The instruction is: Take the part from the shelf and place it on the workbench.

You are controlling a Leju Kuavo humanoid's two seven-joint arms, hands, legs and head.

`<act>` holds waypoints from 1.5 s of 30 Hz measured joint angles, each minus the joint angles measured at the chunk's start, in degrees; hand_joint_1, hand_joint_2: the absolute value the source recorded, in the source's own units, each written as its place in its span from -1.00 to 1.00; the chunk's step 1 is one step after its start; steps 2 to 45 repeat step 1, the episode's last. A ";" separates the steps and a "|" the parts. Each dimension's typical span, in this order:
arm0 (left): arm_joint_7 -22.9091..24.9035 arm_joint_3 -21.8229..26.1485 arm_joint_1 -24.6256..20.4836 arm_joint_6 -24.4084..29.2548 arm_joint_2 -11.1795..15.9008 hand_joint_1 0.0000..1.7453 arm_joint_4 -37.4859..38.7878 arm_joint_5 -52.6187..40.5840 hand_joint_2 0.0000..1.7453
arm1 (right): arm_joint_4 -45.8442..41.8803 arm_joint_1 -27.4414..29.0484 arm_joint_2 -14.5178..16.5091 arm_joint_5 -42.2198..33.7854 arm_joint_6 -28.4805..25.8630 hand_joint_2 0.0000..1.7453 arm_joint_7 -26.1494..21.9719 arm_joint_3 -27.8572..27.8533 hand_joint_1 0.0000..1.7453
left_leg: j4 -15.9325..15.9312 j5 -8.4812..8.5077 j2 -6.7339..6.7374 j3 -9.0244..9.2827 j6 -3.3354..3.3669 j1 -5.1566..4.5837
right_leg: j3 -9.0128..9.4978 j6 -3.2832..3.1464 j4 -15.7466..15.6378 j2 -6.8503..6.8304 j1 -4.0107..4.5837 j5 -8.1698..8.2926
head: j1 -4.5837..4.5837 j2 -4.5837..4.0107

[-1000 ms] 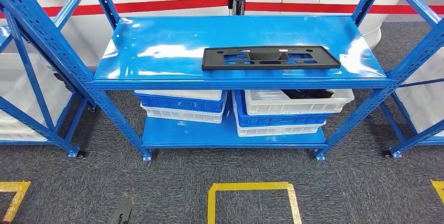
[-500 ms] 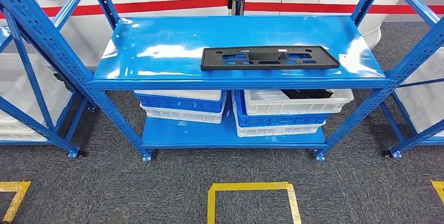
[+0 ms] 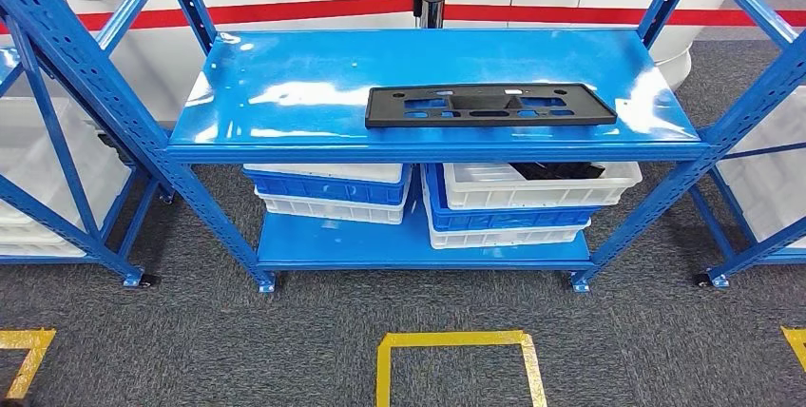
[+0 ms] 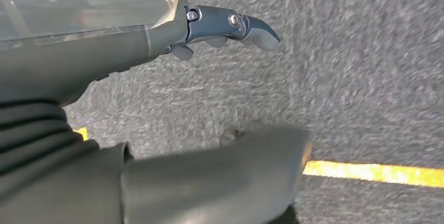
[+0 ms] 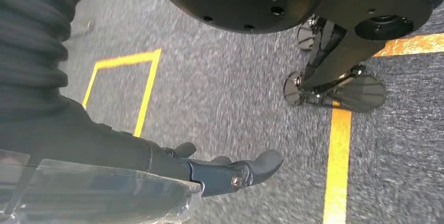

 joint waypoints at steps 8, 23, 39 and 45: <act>0.19 -0.43 0.19 -0.12 0.12 -1.00 -0.12 0.55 1.00 | -0.12 0.18 -0.01 -0.82 0.07 -1.00 0.01 0.25 -1.00 | 0.00 0.00 0.00 0.00 0.00 0.00 | 0.00 0.00 0.00 0.00 0.00 0.00 | 0.00 0.00; 0.19 -0.43 0.19 -0.12 0.12 -1.00 -0.12 0.55 1.00 | -0.12 0.18 -0.01 -0.82 0.07 -1.00 0.01 0.25 -1.00 | 0.00 0.00 0.00 0.00 0.00 0.00 | 0.00 0.00 0.00 0.00 0.00 0.00 | 0.00 0.00; 0.19 -0.43 0.19 -0.12 0.12 -1.00 -0.12 0.55 1.00 | -0.12 0.18 -0.01 -0.82 0.07 -1.00 0.01 0.25 -1.00 | 0.00 0.00 0.00 0.00 0.00 0.00 | 0.00 0.00 0.00 0.00 0.00 0.00 | 0.00 0.00; 0.19 -0.43 0.19 -0.12 0.12 -1.00 -0.12 0.55 1.00 | -0.12 0.18 -0.01 -0.82 0.07 -1.00 0.01 0.25 -1.00 | 0.00 0.00 0.00 0.00 0.00 0.00 | 0.00 0.00 0.00 0.00 0.00 0.00 | 0.00 0.00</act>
